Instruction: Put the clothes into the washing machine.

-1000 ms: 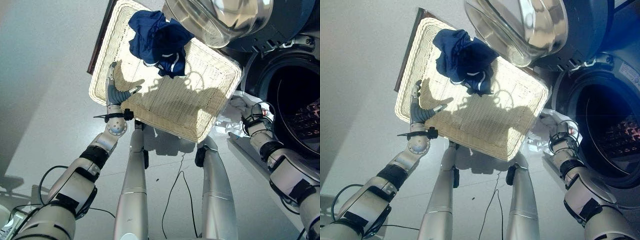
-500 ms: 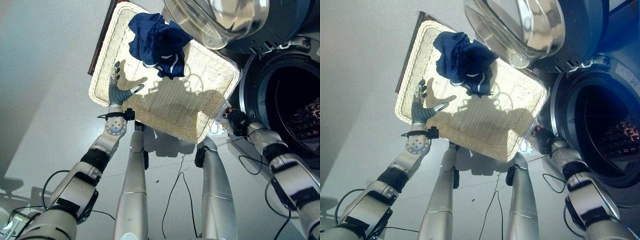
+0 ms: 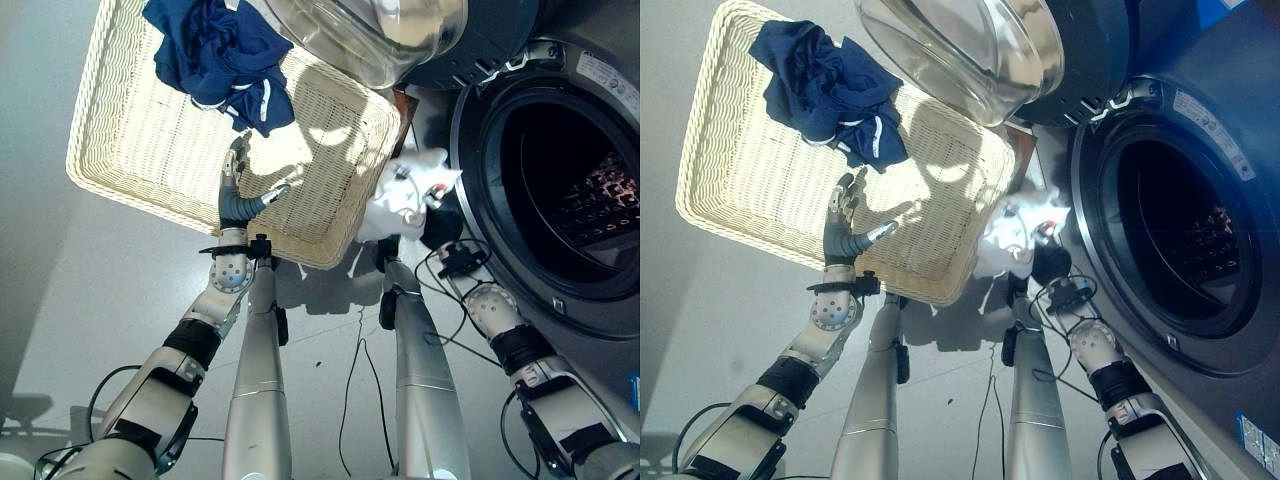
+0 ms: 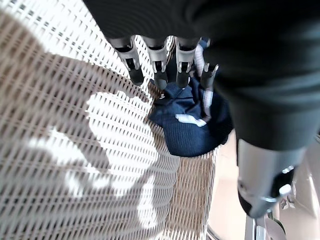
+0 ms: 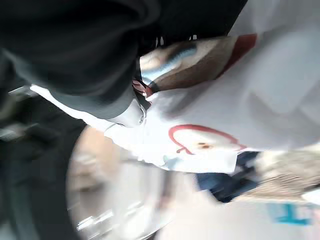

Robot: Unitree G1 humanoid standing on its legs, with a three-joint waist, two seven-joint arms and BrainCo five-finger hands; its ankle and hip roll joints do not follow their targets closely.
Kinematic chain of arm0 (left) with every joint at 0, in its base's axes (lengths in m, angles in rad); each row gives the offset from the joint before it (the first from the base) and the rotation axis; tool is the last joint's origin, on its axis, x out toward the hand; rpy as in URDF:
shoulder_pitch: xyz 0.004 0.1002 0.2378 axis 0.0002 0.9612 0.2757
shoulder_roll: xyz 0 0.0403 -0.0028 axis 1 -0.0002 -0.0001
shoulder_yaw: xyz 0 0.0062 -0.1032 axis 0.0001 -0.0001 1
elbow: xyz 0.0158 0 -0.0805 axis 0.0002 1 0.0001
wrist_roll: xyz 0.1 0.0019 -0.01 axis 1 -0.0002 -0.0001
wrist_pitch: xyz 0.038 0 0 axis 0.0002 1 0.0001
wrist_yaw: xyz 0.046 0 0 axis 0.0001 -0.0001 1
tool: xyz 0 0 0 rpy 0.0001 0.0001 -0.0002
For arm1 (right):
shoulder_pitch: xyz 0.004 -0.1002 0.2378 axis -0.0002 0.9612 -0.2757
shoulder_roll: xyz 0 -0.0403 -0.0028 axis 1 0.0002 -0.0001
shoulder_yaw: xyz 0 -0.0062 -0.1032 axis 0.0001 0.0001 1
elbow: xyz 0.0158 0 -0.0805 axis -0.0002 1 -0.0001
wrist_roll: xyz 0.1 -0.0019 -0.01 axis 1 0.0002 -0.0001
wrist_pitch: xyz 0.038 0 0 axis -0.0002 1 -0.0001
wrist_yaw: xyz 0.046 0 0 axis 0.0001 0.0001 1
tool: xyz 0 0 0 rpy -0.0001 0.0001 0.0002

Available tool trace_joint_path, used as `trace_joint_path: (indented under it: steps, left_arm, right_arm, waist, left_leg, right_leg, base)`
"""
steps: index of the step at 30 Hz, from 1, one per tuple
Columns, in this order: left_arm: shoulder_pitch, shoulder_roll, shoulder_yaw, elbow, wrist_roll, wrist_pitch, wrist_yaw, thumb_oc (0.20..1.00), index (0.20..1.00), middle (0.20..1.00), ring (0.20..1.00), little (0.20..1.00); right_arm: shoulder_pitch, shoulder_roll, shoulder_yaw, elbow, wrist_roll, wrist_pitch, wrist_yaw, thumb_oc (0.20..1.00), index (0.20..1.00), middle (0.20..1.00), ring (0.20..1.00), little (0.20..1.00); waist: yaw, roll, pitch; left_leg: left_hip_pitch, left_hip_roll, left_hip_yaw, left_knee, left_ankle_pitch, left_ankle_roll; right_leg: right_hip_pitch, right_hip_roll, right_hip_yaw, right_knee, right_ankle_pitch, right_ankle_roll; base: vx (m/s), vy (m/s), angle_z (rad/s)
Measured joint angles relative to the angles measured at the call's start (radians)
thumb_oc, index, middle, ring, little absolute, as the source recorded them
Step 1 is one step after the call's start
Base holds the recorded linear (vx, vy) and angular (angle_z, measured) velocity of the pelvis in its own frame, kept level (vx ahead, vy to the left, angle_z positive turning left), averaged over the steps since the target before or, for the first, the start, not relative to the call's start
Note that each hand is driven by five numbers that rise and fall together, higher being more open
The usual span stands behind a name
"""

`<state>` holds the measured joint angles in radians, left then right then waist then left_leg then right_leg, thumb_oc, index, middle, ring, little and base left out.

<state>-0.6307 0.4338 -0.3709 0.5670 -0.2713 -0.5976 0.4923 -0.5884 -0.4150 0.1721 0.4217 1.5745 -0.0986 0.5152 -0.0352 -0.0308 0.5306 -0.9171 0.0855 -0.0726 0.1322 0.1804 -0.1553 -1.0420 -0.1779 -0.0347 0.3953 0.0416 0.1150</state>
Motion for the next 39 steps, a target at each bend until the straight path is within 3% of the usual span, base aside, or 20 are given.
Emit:
trace_joint_path:
  steps: [7, 13, 19, 25, 27, 39]
  left_arm:
    - [-0.003, 0.02, 0.006, -0.043, -0.008, -0.001, 0.001, 1.0, 1.0, 1.0, 1.0, 1.0]
    - [0.002, 0.019, 0.005, -0.043, -0.008, -0.001, -0.002, 1.0, 1.0, 1.0, 1.0, 1.0]
    - [0.002, 0.019, 0.005, -0.061, -0.007, 0.002, -0.012, 1.0, 1.0, 1.0, 1.0, 1.0]
    - [0.003, 0.035, 0.003, -0.162, 0.024, 0.01, -0.074, 1.0, 1.0, 1.0, 1.0, 1.0]
    - [0.009, 0.05, 0.0, -0.205, 0.064, 0.022, -0.11, 1.0, 1.0, 1.0, 1.0, 1.0]
    - [0.011, 0.087, -0.044, -0.292, 0.142, 0.043, -0.202, 1.0, 1.0, 1.0, 1.0, 1.0]
  right_arm:
    - [-0.026, 0.01, -0.01, -0.076, -0.023, -0.113, -0.057, 0.2, 0.2, 0.2, 0.2, 0.2]
    - [-0.024, 0.012, -0.01, -0.081, -0.085, -0.153, -0.148, 0.2, 0.2, 0.2, 0.2, 0.2]
    - [-0.013, 0.016, -0.007, -0.108, -0.085, -0.168, -0.143, 0.2, 0.2, 0.2, 0.2, 0.2]
    - [0.021, 0.018, 0.036, -0.277, -0.144, -0.106, -0.052, 0.2, 0.2, 0.2, 0.2, 0.2]
    - [0.041, 0.022, 0.059, -0.345, -0.173, -0.056, 0.016, 0.2, 0.2, 0.2, 0.2, 0.2]
    - [0.087, 0.017, 0.126, -0.456, -0.242, 0.101, 0.242, 0.2, 0.2, 0.2, 0.2, 0.2]
  waist:
    - [0.0, 0.0, 0.0]
    - [0.0, 0.0, 0.0]
    - [0.002, 0.0, 0.0]
    - [0.003, 0.001, 0.0]
    - [0.004, 0.001, 0.0]
    - [0.025, 0.001, 0.0]
  left_leg:
    - [0.001, 0.002, 0.008, -0.002, 0.0, 0.0]
    - [0.003, 0.003, 0.011, -0.001, 0.0, 0.0]
    - [0.003, 0.002, 0.012, -0.001, 0.0, 0.0]
    - [0.003, 0.003, 0.012, -0.002, 0.0, 0.0]
    - [0.005, 0.002, 0.012, -0.002, 0.0, 0.0]
    - [0.009, 0.002, 0.012, -0.003, 0.0, 0.0]
  right_leg:
    - [0.002, 0.0, -0.001, -0.002, 0.001, -0.004]
    - [0.002, 0.0, -0.001, 0.0, -0.001, 0.0]
    - [0.002, 0.0, -0.001, -0.002, -0.001, 0.0]
    - [0.002, 0.0, -0.001, -0.002, 0.0, -0.001]
    - [0.003, -0.001, -0.001, 0.0, -0.001, 0.0]
    - [0.005, -0.002, -0.001, 0.006, -0.003, 0.001]
  base:
    - [0.0, 0.0, 0.0]
    - [0.0, 0.0, 0.0]
    - [0.0, 0.0, 0.0]
    - [0.0, 0.0, 0.0]
    - [0.0, 0.0, 0.0]
    - [-0.01, -0.009, 0.0]
